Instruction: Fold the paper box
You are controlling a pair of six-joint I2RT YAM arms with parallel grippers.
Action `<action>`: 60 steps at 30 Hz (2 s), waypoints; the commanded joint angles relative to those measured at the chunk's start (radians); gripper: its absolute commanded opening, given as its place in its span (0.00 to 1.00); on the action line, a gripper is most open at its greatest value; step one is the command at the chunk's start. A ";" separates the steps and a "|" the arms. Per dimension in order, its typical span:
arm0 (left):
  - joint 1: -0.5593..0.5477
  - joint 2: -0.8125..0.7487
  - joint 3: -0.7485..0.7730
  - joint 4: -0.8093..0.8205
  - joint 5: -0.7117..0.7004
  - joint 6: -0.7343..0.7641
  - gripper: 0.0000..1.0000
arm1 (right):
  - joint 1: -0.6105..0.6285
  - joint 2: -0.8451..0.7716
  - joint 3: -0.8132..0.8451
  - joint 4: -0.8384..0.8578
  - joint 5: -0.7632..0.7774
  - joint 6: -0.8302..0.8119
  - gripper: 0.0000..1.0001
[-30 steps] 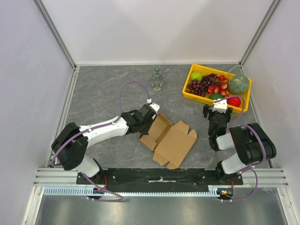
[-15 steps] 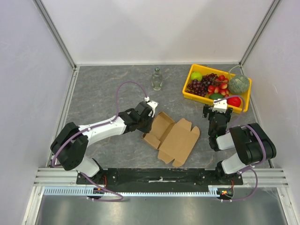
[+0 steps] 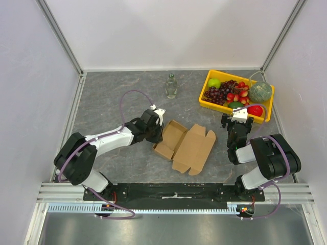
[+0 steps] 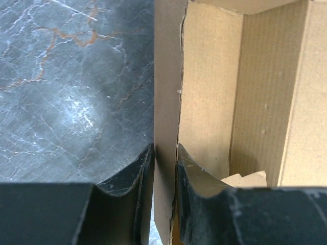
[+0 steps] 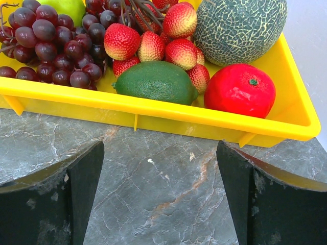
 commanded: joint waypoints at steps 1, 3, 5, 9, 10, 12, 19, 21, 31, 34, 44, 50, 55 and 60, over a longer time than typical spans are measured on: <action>0.038 0.022 -0.031 0.099 0.062 -0.040 0.29 | -0.004 -0.001 0.022 0.032 0.017 0.013 0.98; 0.055 0.032 -0.043 0.117 0.079 -0.043 0.29 | -0.004 -0.001 0.022 0.031 0.014 0.013 0.98; 0.061 0.052 -0.045 0.134 0.089 -0.043 0.31 | -0.005 -0.001 0.022 0.031 0.015 0.013 0.98; 0.065 0.086 -0.023 0.137 0.114 -0.055 0.34 | -0.004 0.000 0.022 0.031 0.012 0.013 0.98; 0.067 0.088 -0.022 0.142 0.120 -0.060 0.36 | -0.004 0.000 0.022 0.032 0.015 0.013 0.98; 0.065 0.097 -0.010 0.143 0.123 -0.067 0.39 | -0.005 -0.001 0.020 0.032 0.014 0.013 0.98; 0.065 0.115 -0.009 0.135 0.112 -0.080 0.42 | -0.004 -0.001 0.020 0.032 0.014 0.013 0.98; 0.064 0.118 -0.017 0.136 0.115 -0.075 0.44 | -0.004 0.000 0.020 0.032 0.015 0.013 0.98; 0.064 0.160 0.084 0.067 0.060 -0.066 0.66 | -0.018 -0.001 0.031 0.009 -0.012 0.025 0.98; 0.067 0.166 0.168 -0.028 0.089 -0.090 0.80 | -0.030 -0.004 0.032 0.000 -0.023 0.032 0.98; 0.064 0.048 0.403 -0.327 0.080 -0.138 0.97 | -0.028 -0.185 0.142 -0.367 0.081 0.082 0.98; 0.065 0.031 0.556 -0.501 0.112 -0.163 0.98 | -0.028 -0.478 0.313 -0.797 0.170 0.407 0.98; 0.065 0.060 0.676 -0.608 0.080 -0.140 0.99 | -0.028 -0.475 0.639 -1.297 0.353 0.667 0.98; 0.073 0.140 0.811 -0.702 0.089 -0.112 1.00 | -0.053 -0.452 0.785 -1.354 0.359 0.630 0.98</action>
